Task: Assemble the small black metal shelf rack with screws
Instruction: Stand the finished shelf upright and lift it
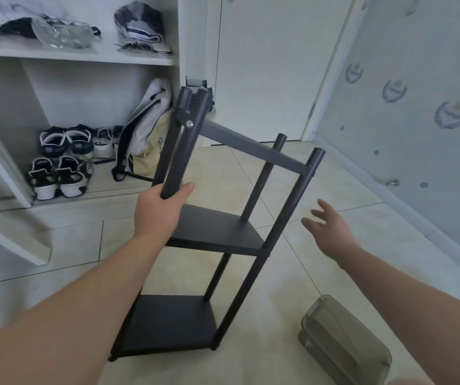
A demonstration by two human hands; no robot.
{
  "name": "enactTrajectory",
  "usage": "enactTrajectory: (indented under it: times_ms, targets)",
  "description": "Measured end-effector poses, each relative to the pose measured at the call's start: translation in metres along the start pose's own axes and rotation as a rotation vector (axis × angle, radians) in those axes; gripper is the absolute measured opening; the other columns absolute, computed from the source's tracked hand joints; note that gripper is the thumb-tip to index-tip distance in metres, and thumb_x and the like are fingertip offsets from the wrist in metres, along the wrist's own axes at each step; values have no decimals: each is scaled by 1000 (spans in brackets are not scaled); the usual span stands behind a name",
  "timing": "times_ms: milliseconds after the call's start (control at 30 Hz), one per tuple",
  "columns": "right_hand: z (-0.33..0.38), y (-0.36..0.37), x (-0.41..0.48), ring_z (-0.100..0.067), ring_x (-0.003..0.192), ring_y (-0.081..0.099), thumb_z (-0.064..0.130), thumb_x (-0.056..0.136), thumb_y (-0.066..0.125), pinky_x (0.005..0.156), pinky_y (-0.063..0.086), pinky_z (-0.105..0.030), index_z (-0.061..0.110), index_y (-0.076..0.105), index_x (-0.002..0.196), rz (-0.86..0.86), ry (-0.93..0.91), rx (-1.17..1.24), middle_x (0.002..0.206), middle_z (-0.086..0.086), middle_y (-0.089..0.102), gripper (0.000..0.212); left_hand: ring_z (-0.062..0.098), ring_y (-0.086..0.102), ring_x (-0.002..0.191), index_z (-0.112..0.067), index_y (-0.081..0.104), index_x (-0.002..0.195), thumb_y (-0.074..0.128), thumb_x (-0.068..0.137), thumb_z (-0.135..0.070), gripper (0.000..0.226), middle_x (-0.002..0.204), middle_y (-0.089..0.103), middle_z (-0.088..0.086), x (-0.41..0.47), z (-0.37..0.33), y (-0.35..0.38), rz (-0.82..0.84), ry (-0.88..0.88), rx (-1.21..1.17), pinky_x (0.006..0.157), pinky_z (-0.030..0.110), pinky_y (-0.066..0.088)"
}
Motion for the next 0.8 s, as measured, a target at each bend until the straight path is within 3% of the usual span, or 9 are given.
enactTrajectory:
  times_ms: [67, 167, 233, 300, 533, 667, 800]
  targets:
    - [1, 7, 3, -18, 108, 60, 32, 101, 61, 86, 47, -35, 27, 38, 153, 38, -4, 18, 132, 7, 62, 58, 15, 41, 58, -38, 55, 44, 74, 82, -51, 45, 41, 42, -20, 6, 2, -1, -2, -19, -61, 56, 29, 30]
    - [8, 19, 11, -24, 108, 64, 13, 104, 52, 93, 55, -47, 26, 52, 136, 82, -16, 47, 117, 5, 68, 35, 16, 43, 59, -31, 55, 45, 76, 80, -49, 44, 45, 43, -18, 14, 3, 6, 21, -26, -151, 56, 29, 32]
    - [11, 27, 13, -25, 107, 66, -4, 99, 43, 86, 59, -47, 23, 52, 124, 129, 11, 131, 112, 6, 70, 38, 16, 45, 59, -29, 55, 48, 75, 78, -50, 42, 46, 45, -18, 17, 6, 13, 35, -22, -156, 57, 29, 34]
    - [12, 32, 16, -25, 107, 67, -9, 96, 43, 76, 62, -41, 18, 49, 123, 169, 45, 283, 116, 0, 69, 39, 15, 47, 60, -34, 58, 49, 74, 79, -51, 37, 47, 47, -19, 22, 9, 21, 38, -13, -151, 58, 28, 35]
    - [13, 33, 44, -26, 107, 66, -6, 97, 51, 80, 60, -42, 23, 50, 103, 71, -45, 326, 113, 3, 65, 29, 11, 57, 75, -20, 65, 84, 70, 88, -48, 29, 72, 60, -10, 41, 37, 49, -22, -35, -183, 66, 23, 42]
    - [9, 35, 66, -19, 101, 68, -3, 97, 51, 87, 60, -49, 23, 50, 104, 0, -68, 224, 107, 12, 66, 27, 11, 52, 71, -5, 63, 101, 64, 93, -46, 41, 71, 54, -11, 59, 53, 71, 23, -108, -191, 65, 21, 39]
    - [0, 40, 84, -11, 97, 67, -1, 97, 50, 87, 59, -50, 19, 51, 110, -65, -64, 160, 104, 19, 64, 24, 5, 57, 82, -22, 61, 100, 59, 94, -52, 30, 85, 62, -13, 78, 67, 91, 65, -168, -77, 64, 20, 36]
Point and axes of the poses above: each hand's wrist, its own x-axis towards the middle knuckle, its own y-axis out of the palm, z = x × y, the point moved 3 cm from there along x, towards the middle knuckle
